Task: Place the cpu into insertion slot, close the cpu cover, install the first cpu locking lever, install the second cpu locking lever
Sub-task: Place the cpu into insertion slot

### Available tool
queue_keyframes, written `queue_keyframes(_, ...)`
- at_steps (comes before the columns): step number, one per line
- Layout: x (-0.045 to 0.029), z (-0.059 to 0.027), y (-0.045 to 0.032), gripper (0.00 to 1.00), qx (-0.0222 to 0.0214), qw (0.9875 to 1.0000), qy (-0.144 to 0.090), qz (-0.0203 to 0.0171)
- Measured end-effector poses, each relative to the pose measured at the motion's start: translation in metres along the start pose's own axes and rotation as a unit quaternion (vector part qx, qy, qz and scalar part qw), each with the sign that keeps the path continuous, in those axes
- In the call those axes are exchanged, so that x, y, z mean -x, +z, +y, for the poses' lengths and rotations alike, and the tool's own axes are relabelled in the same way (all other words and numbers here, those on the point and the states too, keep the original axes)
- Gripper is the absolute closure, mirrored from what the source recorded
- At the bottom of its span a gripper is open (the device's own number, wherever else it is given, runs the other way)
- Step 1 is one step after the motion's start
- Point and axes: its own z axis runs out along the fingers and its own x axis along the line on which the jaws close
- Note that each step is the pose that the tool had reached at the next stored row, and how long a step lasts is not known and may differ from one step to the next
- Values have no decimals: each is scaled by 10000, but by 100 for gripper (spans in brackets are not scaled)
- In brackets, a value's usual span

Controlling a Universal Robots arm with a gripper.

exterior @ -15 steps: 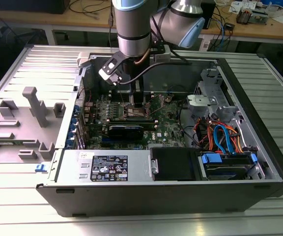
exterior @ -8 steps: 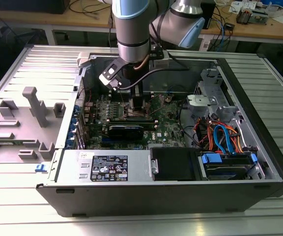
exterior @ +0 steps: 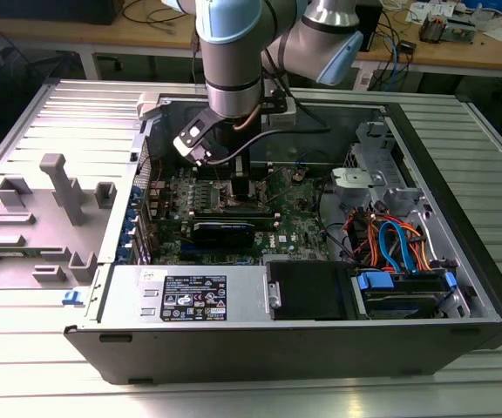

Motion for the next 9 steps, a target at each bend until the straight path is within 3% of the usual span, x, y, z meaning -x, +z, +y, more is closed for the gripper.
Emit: queue_keyframes(9, -2, -9, 62, 46, 1, 10000, 43, -4)
